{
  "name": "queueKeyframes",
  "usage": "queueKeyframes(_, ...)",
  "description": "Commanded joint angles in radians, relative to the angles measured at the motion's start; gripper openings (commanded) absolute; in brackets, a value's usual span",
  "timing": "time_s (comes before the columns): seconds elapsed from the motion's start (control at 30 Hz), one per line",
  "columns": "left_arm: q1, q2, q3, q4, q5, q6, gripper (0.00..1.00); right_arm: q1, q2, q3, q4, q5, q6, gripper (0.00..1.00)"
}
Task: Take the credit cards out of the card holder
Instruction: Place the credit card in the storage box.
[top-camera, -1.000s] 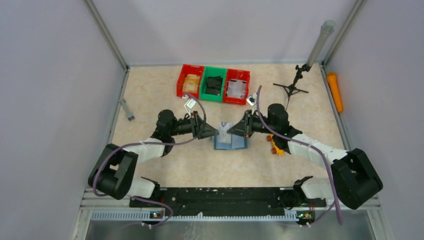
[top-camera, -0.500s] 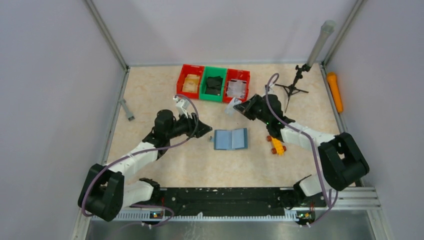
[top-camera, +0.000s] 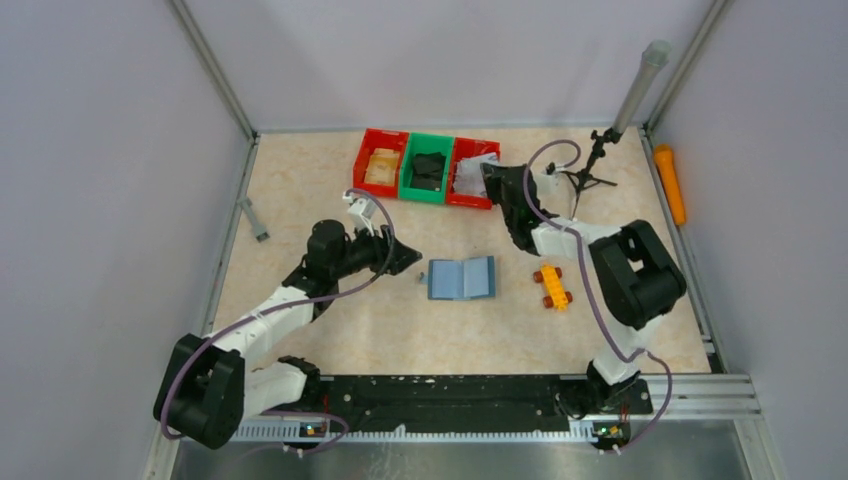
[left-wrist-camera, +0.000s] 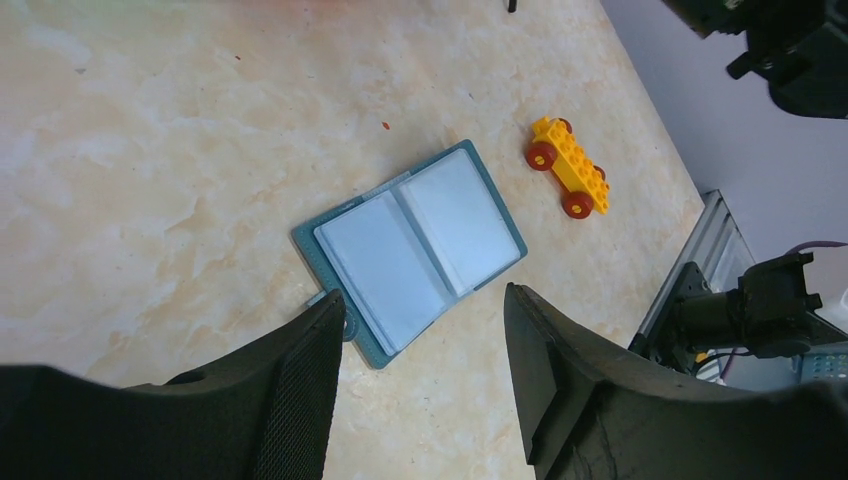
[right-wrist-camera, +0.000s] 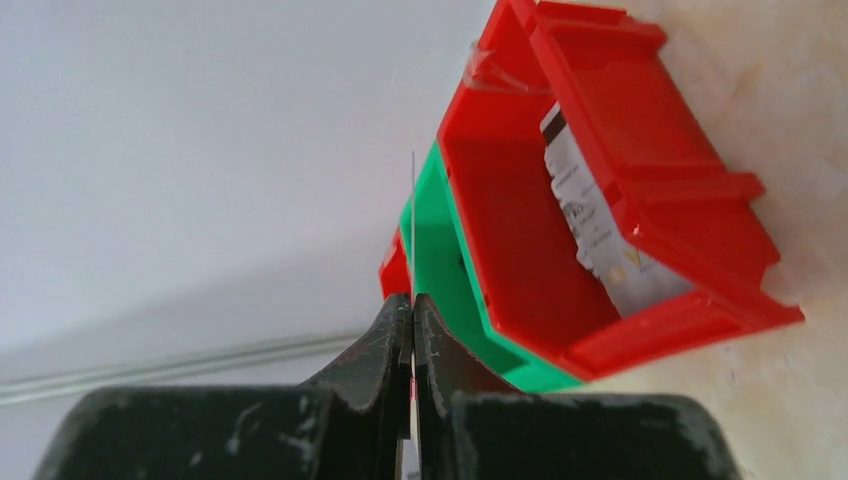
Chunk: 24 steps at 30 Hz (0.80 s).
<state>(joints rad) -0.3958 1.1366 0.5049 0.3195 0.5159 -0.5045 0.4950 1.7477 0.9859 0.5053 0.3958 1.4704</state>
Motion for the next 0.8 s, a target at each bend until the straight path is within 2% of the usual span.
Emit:
queueKeyframes(0.0,-0.003,-0.019,0.008,0.018,-0.019,0.014,0.63,-0.003,0.11,0.058,0.229,0.133,0.053,0.0)
queueKeyframes(0.1,-0.003,-0.012,0.011,0.02,-0.015,0.012,0.63,0.001,0.197,0.072,0.374,0.145,-0.002,0.0)
queueKeyframes(0.23,-0.003,-0.006,0.013,0.021,-0.013,0.012,0.63,0.009,0.268,0.086,0.482,0.193,-0.007,0.0)
queueKeyframes(0.67,-0.003,0.005,0.015,0.02,-0.016,0.014,0.64,0.047,0.444,0.182,0.702,0.273,-0.096,0.0)
queueKeyframes(0.77,-0.003,0.003,0.015,0.02,-0.014,0.014,0.64,0.063,0.465,0.19,0.708,0.299,-0.108,0.0)
